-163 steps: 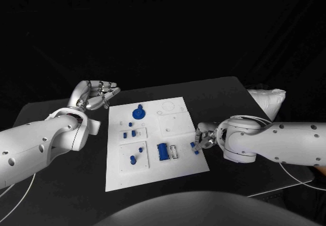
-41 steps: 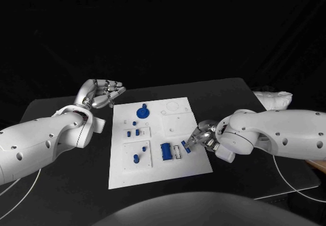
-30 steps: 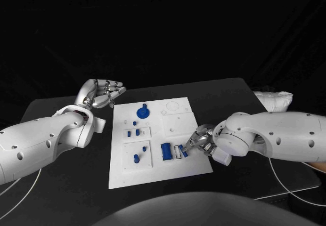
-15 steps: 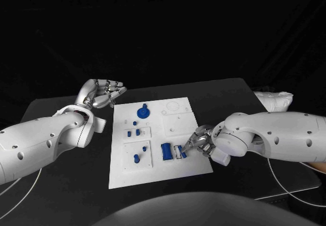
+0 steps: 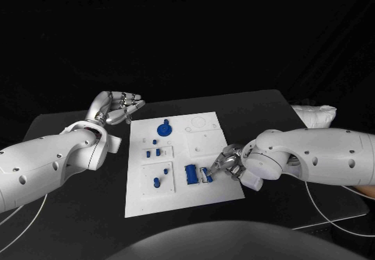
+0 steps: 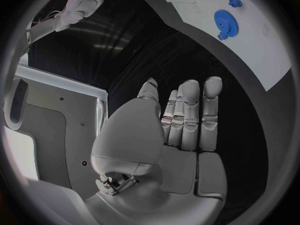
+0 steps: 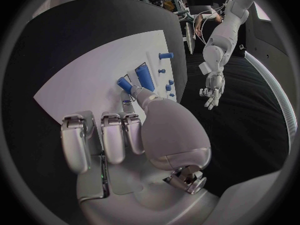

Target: Assemble the parts on the task board

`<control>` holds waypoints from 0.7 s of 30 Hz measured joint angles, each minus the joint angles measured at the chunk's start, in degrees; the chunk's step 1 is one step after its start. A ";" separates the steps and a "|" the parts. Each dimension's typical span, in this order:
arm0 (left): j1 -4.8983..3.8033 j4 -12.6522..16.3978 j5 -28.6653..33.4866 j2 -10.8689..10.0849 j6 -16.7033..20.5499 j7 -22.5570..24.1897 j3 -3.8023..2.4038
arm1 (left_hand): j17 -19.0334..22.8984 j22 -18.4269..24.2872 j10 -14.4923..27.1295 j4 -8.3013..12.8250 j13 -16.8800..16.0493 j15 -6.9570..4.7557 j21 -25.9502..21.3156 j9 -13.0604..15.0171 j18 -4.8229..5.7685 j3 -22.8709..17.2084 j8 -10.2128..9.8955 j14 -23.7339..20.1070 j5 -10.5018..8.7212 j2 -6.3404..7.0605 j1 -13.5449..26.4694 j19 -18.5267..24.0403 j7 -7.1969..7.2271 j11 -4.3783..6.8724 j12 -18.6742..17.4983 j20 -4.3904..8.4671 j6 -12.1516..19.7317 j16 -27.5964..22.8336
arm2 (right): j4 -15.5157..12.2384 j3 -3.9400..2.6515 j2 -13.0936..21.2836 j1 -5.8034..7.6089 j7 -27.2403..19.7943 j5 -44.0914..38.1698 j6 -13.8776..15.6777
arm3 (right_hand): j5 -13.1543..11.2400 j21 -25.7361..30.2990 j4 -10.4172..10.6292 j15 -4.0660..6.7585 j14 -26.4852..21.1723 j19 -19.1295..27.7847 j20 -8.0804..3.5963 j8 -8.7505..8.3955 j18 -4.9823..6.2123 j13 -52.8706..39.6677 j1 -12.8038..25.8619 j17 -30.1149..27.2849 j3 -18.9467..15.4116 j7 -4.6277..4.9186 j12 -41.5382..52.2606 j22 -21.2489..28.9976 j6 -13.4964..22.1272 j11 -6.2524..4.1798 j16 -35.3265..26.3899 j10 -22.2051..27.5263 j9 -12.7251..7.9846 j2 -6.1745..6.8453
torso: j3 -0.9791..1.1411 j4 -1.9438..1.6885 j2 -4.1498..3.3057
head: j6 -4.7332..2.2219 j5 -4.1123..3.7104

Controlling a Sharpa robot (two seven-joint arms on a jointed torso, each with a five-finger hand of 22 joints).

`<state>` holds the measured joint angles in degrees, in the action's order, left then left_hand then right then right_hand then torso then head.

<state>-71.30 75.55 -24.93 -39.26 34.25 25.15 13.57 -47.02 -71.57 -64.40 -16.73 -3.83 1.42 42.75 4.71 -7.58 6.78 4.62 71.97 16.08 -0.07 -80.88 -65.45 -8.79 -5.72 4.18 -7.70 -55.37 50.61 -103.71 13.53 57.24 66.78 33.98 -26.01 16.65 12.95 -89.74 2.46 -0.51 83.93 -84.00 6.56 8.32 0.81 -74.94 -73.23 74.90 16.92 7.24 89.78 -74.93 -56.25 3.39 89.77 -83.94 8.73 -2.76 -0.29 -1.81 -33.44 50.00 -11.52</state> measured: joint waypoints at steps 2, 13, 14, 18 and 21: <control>0.00 0.02 -0.01 0.00 -0.01 0.00 0.00 | 0.00 0.00 0.00 0.00 0.00 0.00 0.00 0.00 0.00 0.00 0.00 0.00 0.00 0.00 0.00 0.00 0.00 0.00 0.00 0.00 0.00 0.00 | 0.09 0.00 -0.09 0.00 0.06 0.00 0.00 | 0.00 0.00 -0.16 0.00 0.00 0.00 0.00 -0.26 0.00 -0.01 0.24 0.00 -0.16 0.00 0.00 0.00 0.00 0.00 0.00 0.00 0.00 0.24 | -0.01 0.00 0.00 | 0.00 -0.08; -0.01 0.07 -0.06 0.00 -0.02 -0.01 0.00 | -0.01 0.00 0.00 0.00 0.00 0.00 0.00 0.00 0.00 0.00 0.00 0.00 0.00 0.00 0.00 0.00 0.00 0.00 0.00 0.00 0.00 0.00 | 0.56 0.00 -0.80 0.00 0.81 -0.14 -0.16 | -0.96 0.00 0.39 0.00 0.00 0.00 0.00 -0.60 0.00 -0.01 0.45 0.03 -0.71 0.06 0.00 0.01 0.05 0.00 0.00 0.00 -0.36 0.45 | -0.01 0.00 -0.01 | 0.00 -0.03; -0.01 0.07 -0.07 0.00 -0.02 -0.01 0.00 | -0.01 0.00 0.00 0.00 0.00 0.00 0.00 0.00 0.00 0.00 0.00 0.00 0.00 0.00 0.00 0.00 0.00 0.00 0.00 0.00 0.00 0.00 | 0.62 0.00 -0.88 0.00 0.87 -0.17 -0.17 | -1.22 0.00 0.39 0.00 0.00 0.00 0.00 -0.67 0.00 0.00 0.45 0.04 -0.71 0.06 0.00 0.01 0.06 -0.01 0.00 0.00 -0.41 0.45 | 0.02 0.00 -0.01 | 0.00 -0.02; -0.01 0.07 -0.08 -0.01 -0.03 -0.02 0.00 | -0.01 0.00 0.00 0.00 0.00 0.00 0.00 0.00 0.00 0.00 0.00 0.00 0.00 0.00 0.00 0.00 0.00 0.00 0.00 0.00 0.00 0.00 | 0.84 0.00 -1.21 0.01 1.18 -0.25 -0.21 | -1.55 0.00 0.56 0.00 0.00 0.00 0.00 -0.88 0.00 0.00 0.45 0.04 -0.88 0.11 0.00 0.01 0.10 -0.01 0.00 0.01 -0.51 0.45 | 0.03 0.00 0.00 | 0.00 0.05; -0.01 0.07 -0.09 -0.04 -0.04 -0.02 0.00 | -0.01 0.00 0.00 0.00 0.00 0.00 0.00 0.00 0.00 0.00 0.00 0.00 0.00 0.00 0.00 0.00 0.00 0.00 0.00 0.00 0.00 0.00 | 0.93 0.01 -1.35 0.01 1.40 -0.32 -0.23 | -1.86 0.00 0.79 0.00 0.00 0.00 0.00 -0.88 0.00 0.00 0.45 0.04 -1.11 0.11 0.00 0.01 0.10 -0.01 0.00 0.01 -0.59 0.45 | 0.04 0.00 0.00 | 0.00 0.08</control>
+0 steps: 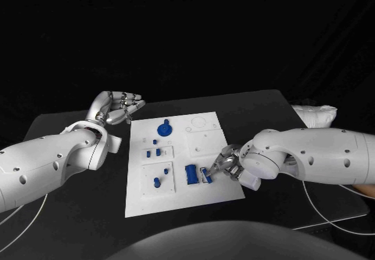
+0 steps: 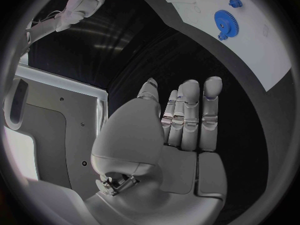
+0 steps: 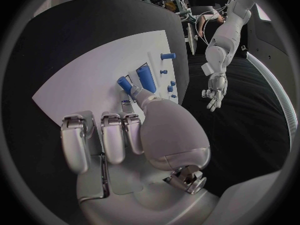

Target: Assemble the parts on the task board

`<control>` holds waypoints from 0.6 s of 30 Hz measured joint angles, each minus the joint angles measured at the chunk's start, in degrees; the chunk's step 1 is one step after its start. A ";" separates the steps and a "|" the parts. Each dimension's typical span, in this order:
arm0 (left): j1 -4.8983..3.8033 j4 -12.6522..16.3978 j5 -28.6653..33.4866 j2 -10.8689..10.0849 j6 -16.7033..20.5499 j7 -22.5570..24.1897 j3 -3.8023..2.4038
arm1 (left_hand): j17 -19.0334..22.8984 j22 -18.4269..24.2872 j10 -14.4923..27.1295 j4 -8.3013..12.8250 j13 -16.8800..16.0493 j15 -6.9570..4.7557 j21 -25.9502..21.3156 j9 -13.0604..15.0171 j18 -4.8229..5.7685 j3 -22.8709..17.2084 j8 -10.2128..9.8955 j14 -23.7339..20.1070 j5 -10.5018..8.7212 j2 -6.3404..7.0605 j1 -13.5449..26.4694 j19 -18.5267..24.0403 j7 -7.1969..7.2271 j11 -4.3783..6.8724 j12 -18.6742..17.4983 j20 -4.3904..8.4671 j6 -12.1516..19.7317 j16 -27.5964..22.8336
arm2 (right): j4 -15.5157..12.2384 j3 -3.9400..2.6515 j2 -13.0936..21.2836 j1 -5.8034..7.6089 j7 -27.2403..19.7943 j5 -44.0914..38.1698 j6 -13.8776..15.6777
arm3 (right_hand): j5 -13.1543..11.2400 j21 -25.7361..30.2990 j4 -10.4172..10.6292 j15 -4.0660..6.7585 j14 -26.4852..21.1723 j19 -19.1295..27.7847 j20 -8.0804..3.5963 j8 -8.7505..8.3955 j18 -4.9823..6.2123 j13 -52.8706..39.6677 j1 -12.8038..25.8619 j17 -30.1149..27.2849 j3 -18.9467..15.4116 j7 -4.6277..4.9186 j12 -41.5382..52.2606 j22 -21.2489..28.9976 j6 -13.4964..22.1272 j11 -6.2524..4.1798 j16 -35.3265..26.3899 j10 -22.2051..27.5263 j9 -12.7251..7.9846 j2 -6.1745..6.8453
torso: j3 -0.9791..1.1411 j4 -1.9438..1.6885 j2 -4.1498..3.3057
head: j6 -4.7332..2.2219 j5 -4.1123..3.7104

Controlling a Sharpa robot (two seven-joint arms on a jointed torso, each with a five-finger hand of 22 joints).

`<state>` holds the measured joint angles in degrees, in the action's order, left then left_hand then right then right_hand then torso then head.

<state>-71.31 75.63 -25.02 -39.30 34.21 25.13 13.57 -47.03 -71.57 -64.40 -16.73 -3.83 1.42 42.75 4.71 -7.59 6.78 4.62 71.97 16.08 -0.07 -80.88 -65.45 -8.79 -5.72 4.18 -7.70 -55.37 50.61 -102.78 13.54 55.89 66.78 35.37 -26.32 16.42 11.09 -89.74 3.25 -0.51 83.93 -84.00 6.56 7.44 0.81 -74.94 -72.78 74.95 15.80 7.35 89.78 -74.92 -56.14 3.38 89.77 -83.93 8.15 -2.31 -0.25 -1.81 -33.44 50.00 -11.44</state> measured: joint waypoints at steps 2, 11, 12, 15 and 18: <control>0.00 0.00 -0.01 0.00 0.00 -0.01 0.00 | 0.00 0.00 0.00 0.00 0.00 0.00 0.00 0.00 0.00 0.00 0.00 0.00 0.00 0.00 0.00 0.00 0.00 0.00 0.00 0.00 0.00 0.00 | 0.05 0.00 -0.06 0.00 0.11 -0.04 0.00 | 0.00 0.00 0.00 0.00 0.00 0.00 0.00 -0.24 0.00 0.00 0.19 0.00 0.00 0.00 0.00 0.00 0.00 0.00 0.00 0.00 -0.04 0.19 | -0.01 0.00 0.01 | 0.00 0.01; 0.00 -0.01 -0.03 0.03 -0.02 -0.03 0.00 | 0.00 0.00 0.00 0.00 0.00 0.00 0.00 0.00 0.00 0.00 0.00 0.00 0.00 0.00 0.00 0.00 0.00 0.00 0.00 0.00 0.00 0.00 | 0.30 -0.03 -0.34 0.02 0.37 -0.19 0.01 | -0.33 0.00 0.63 0.00 0.00 0.00 0.00 -0.59 0.00 0.00 0.78 -0.01 -0.63 0.01 0.00 0.00 -0.01 0.17 0.00 -0.17 -0.33 0.27 | -0.02 0.00 0.01 | 0.00 0.35; 0.00 -0.01 -0.03 0.03 -0.03 -0.03 0.00 | 0.00 0.00 0.00 0.00 0.00 0.00 0.00 0.00 0.00 0.00 0.00 0.00 0.00 0.00 0.00 0.00 0.00 0.00 0.00 0.00 0.00 0.00 | 0.32 -0.03 -0.37 0.03 0.39 -0.21 0.01 | -0.33 0.00 0.63 0.00 0.00 0.00 0.00 -0.59 0.00 0.00 0.78 -0.01 -0.63 0.03 0.00 0.01 -0.03 0.17 0.00 -0.17 -0.34 0.27 | -0.02 0.00 0.01 | 0.00 0.53; 0.00 0.02 -0.03 -0.02 -0.03 -0.03 0.00 | 0.00 0.00 0.00 0.00 0.00 0.00 0.00 0.00 0.00 0.00 0.00 0.00 0.00 0.00 0.00 0.00 0.00 0.00 0.00 0.00 0.00 0.00 | 0.33 -0.03 -0.43 0.03 0.42 -0.26 0.01 | -0.58 0.00 0.79 0.00 0.00 0.00 0.00 -0.59 0.00 0.00 0.78 -0.01 -0.80 0.10 0.00 0.01 -0.10 0.17 0.00 -0.17 -0.47 0.27 | -0.01 0.00 0.01 | 0.00 0.91; 0.00 0.04 -0.01 -0.06 -0.03 -0.05 0.00 | 0.00 0.00 0.00 0.00 0.00 0.00 0.00 0.00 0.00 0.00 0.00 0.00 0.00 0.00 0.00 0.00 0.00 0.00 0.00 0.00 0.00 0.00 | 0.33 -0.05 -0.46 0.05 0.43 -0.31 0.01 | -0.58 0.00 0.79 0.00 0.00 0.00 0.00 -0.83 0.01 0.00 0.78 -0.01 -0.79 0.11 0.00 0.01 -0.11 0.17 0.00 -0.17 -0.45 0.27 | 0.02 0.00 -0.03 | 0.00 1.13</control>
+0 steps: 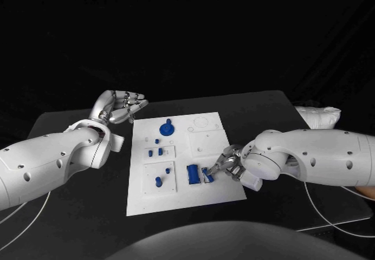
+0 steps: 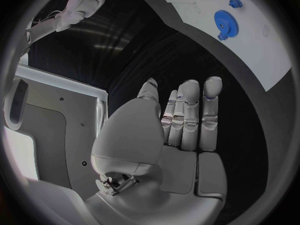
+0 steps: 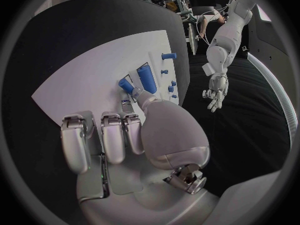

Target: Assemble the parts on the task board

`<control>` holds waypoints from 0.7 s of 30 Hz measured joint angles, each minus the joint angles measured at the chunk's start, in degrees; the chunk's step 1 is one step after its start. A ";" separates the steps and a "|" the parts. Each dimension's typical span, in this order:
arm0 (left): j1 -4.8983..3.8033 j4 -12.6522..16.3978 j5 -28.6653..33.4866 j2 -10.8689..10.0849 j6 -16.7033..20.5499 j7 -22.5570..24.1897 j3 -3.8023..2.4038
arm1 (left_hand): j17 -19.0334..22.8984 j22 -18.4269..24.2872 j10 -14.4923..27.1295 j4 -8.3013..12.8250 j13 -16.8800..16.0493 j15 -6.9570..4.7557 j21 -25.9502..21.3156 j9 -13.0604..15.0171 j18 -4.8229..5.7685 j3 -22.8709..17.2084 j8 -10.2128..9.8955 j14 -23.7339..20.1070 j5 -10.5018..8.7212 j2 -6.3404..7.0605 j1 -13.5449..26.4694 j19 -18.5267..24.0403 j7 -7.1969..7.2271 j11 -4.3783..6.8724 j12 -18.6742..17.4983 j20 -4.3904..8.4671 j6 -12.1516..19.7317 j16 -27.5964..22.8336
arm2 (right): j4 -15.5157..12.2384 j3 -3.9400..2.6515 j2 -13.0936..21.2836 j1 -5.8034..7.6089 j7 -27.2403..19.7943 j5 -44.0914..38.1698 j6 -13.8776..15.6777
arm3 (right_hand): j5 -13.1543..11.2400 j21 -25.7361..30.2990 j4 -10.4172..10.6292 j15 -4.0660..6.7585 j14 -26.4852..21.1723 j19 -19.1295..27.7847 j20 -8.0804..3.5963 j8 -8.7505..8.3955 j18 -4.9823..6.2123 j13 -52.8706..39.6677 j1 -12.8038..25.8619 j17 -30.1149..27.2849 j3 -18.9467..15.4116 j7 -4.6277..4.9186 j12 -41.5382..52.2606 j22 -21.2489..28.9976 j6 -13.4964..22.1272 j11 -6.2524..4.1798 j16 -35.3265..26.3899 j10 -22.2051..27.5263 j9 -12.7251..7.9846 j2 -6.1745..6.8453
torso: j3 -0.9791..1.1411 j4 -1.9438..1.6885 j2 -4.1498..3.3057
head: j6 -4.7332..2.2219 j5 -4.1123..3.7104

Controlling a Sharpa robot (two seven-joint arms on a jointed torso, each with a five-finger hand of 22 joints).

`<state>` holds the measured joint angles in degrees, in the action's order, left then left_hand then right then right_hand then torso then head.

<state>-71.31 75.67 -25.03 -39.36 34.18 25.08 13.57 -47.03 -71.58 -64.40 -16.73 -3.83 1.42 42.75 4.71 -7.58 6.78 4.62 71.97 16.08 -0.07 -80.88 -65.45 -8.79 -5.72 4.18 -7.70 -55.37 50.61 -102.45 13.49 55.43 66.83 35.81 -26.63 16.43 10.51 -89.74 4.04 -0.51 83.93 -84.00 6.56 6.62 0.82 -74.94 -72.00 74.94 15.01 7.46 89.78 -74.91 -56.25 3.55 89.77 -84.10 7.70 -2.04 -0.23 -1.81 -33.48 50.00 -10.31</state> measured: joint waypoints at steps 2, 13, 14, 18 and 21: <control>0.00 0.01 0.02 0.00 0.00 -0.01 0.00 | 0.00 0.00 0.00 0.00 0.00 0.00 0.00 0.00 0.00 0.00 0.00 0.00 0.00 0.00 0.00 0.00 0.00 0.00 0.00 0.00 0.00 0.00 | 0.00 0.00 -0.03 0.00 0.01 -0.03 0.00 | 0.00 0.00 0.00 0.00 0.00 0.00 0.00 -0.01 0.00 0.00 0.00 0.00 0.00 0.00 0.00 0.00 0.00 0.00 0.00 0.00 0.00 0.00 | 0.01 0.00 0.00 | 0.00 0.05; 0.01 0.05 0.05 0.05 0.00 -0.05 0.00 | 0.00 0.00 0.00 0.00 0.00 0.00 0.00 0.00 0.01 0.00 0.00 0.00 0.00 0.00 0.00 0.00 0.00 0.00 0.00 0.00 0.00 0.00 | -0.11 0.02 -0.15 -0.02 0.18 -0.83 0.03 | -2.90 0.00 1.53 0.00 0.00 0.00 0.00 -0.51 0.00 0.02 2.74 -0.01 -2.84 0.28 0.00 0.01 -0.31 0.42 0.00 0.01 -0.59 1.69 | -0.04 0.01 0.03 | 0.00 -0.07; 0.01 0.04 0.05 0.05 0.00 -0.05 0.00 | 0.00 0.00 0.00 0.00 0.00 0.00 0.00 0.00 0.00 0.00 0.00 0.00 0.00 0.00 0.00 0.00 0.00 0.00 0.00 0.00 0.00 0.00 | -0.15 0.02 -0.13 -0.02 0.18 -0.95 0.03 | -3.09 0.00 1.74 0.00 0.00 0.00 0.00 -0.55 -0.01 0.02 3.04 -0.01 -3.16 0.28 0.00 0.01 -0.31 0.42 0.00 0.01 -0.61 1.72 | -0.05 0.01 0.04 | 0.00 -0.07; -0.01 0.01 0.06 0.05 -0.01 -0.06 0.00 | 0.00 0.00 0.00 0.00 0.00 0.00 0.00 0.00 0.00 0.00 0.00 0.00 0.00 0.00 0.00 0.00 0.00 0.00 0.00 0.00 0.00 0.00 | -0.34 0.02 -0.04 -0.03 0.22 -1.50 0.02 | -3.31 0.00 2.46 0.00 0.00 0.00 0.00 -0.89 0.00 0.02 4.10 -0.01 -4.37 0.49 0.00 0.01 -0.52 0.62 0.00 0.21 -0.84 2.27 | -0.05 0.01 0.05 | 0.00 -0.10; 0.00 0.01 0.06 0.05 -0.01 -0.07 0.00 | 0.00 0.00 0.00 0.00 0.00 0.00 0.00 0.00 0.01 0.00 0.00 0.00 0.00 0.00 0.00 0.00 0.00 0.00 0.00 0.00 0.00 0.00 | -0.43 0.02 0.05 -0.04 0.24 -2.01 0.02 | -3.32 0.00 2.85 0.00 0.00 0.00 0.00 -0.89 0.00 0.02 4.77 -0.01 -5.22 0.52 0.00 0.01 -0.55 0.61 0.00 0.21 -0.93 2.50 | -0.05 0.00 0.05 | 0.00 -0.13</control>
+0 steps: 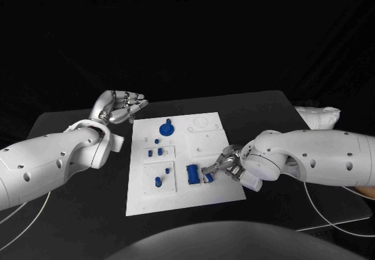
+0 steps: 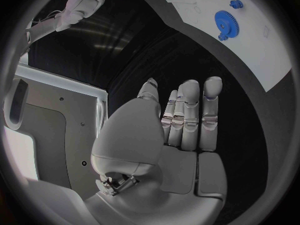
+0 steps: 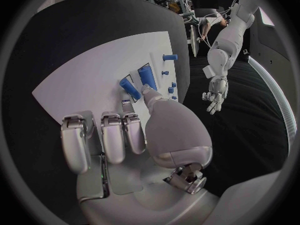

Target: Assemble the parts on the task board

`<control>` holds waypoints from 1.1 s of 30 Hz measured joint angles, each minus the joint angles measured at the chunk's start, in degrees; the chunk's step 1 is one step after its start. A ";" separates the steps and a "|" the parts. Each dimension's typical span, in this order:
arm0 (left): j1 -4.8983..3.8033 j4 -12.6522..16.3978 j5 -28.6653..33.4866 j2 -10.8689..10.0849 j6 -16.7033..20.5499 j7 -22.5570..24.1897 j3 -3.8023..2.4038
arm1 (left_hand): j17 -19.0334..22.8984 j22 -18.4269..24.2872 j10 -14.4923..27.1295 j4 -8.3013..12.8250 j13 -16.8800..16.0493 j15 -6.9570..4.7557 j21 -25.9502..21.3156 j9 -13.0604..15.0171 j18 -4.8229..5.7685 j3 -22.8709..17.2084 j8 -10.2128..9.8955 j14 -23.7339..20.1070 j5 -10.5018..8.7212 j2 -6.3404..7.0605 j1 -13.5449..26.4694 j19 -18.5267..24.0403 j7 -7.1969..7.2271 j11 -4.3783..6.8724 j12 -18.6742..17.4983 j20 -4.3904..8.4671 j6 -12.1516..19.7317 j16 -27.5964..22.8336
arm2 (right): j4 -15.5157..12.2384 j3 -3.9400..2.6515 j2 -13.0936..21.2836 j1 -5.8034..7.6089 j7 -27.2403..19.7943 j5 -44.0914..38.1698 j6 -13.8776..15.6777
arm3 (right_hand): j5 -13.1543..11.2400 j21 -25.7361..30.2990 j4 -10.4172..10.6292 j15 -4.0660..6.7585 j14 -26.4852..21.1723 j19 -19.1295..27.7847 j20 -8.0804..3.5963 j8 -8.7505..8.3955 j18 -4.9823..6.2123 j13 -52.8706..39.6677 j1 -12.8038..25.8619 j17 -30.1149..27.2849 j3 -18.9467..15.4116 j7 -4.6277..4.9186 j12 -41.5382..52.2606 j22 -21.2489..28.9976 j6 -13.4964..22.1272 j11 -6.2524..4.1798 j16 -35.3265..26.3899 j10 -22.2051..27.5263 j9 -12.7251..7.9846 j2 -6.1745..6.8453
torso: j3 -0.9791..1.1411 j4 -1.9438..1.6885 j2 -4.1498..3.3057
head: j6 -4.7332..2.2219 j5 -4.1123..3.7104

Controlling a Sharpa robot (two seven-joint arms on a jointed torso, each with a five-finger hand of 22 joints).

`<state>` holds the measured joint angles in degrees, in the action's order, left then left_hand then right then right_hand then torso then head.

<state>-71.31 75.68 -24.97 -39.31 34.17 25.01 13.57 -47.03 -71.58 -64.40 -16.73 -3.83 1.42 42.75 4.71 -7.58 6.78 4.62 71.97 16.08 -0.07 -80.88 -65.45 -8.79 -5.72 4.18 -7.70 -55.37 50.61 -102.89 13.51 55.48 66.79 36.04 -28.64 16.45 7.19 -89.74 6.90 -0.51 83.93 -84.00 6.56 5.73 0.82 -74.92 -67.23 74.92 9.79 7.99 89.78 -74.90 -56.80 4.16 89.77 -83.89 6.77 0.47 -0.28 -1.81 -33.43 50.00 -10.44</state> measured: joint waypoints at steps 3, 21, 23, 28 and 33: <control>0.00 0.00 0.00 0.00 -0.01 -0.01 0.00 | 0.00 0.00 0.00 0.00 0.00 0.00 0.00 0.00 0.00 0.00 0.00 0.00 0.00 0.00 0.00 0.00 0.00 0.00 0.00 0.00 0.00 0.00 | -0.08 0.00 0.13 0.00 0.02 -0.62 0.00 | -0.11 0.00 0.24 0.00 0.00 0.00 0.00 -0.23 0.00 0.00 0.36 0.00 -0.71 0.17 0.00 -0.05 -0.17 0.20 0.00 -0.20 -0.04 0.10 | 0.00 0.00 0.00 | 0.00 0.02; 0.01 0.00 0.01 -0.03 -0.07 -0.04 0.00 | 0.00 0.00 0.00 0.00 0.00 0.00 0.00 0.00 0.00 0.00 0.00 0.00 0.00 0.00 0.00 0.00 0.00 0.00 0.00 0.00 0.00 0.00 | -0.48 0.01 0.50 0.00 0.06 -3.92 0.14 | -0.22 0.00 2.08 -0.21 0.21 0.00 0.44 1.17 0.00 0.01 1.85 -0.01 -3.39 -0.21 0.00 -0.04 -4.96 0.39 0.00 -0.01 0.98 -1.28 | 0.01 0.03 -0.01 | 0.00 0.02; 0.01 0.00 0.01 -0.03 -0.08 -0.05 0.00 | 0.00 0.00 0.00 0.00 0.00 0.00 0.00 0.00 -0.01 0.00 0.00 0.00 0.00 0.00 0.00 0.00 0.00 0.00 0.00 0.00 0.00 0.00 | -0.48 0.01 0.53 0.00 0.06 -4.07 0.16 | -0.22 0.00 1.98 -0.21 0.21 0.00 0.44 1.83 0.00 0.01 1.85 -0.01 -3.71 -0.67 0.00 -0.04 -5.77 -0.09 0.00 -0.15 1.39 -1.28 | 0.00 0.03 -0.01 | 0.00 0.02; 0.01 0.00 0.01 -0.03 -0.11 -0.06 0.00 | 0.00 0.00 0.00 0.00 0.00 0.00 0.00 0.00 -0.01 0.00 0.00 0.00 0.00 0.00 0.00 0.00 0.00 0.00 0.00 0.00 0.00 0.00 | -0.45 0.01 0.67 0.00 0.07 -4.39 0.21 | -0.22 0.00 2.33 0.19 0.11 0.02 0.33 3.16 0.00 0.01 1.85 -0.01 -4.79 -1.32 0.00 -0.03 -6.78 -0.62 0.00 -0.01 2.75 -1.28 | -0.02 0.02 -0.01 | 0.00 -0.03; 0.01 0.01 0.01 -0.03 -0.14 -0.07 0.00 | 0.00 0.00 0.00 0.00 0.00 0.00 0.00 0.00 -0.01 0.00 0.00 0.00 0.00 0.00 0.00 0.00 0.00 0.00 0.00 0.00 0.00 0.00 | -0.53 0.01 1.09 -0.01 0.23 -5.03 0.11 | -0.65 0.00 2.93 1.26 0.00 0.06 -0.96 5.81 0.00 0.01 1.85 -0.01 -6.92 -1.72 0.00 -0.03 -6.78 -1.24 0.00 -0.22 5.85 -1.28 | 0.00 0.00 -0.01 | 0.00 0.01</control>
<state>-71.30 75.69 -24.96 -39.34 34.03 24.94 13.57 -47.03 -71.57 -64.40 -16.73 -3.83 1.42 42.75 4.71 -7.59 6.78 4.62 71.97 16.08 -0.07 -80.88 -65.46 -8.79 -5.72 4.18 -7.70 -55.37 50.61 -103.42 13.52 56.57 66.79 36.28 -33.67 16.56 6.54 -89.74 9.82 0.75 83.93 -83.94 5.60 11.53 0.81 -74.91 -65.38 74.91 2.87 6.27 89.78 -74.93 -63.59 2.92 89.77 -84.11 12.62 -0.82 -0.28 -1.81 -33.44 50.00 -10.43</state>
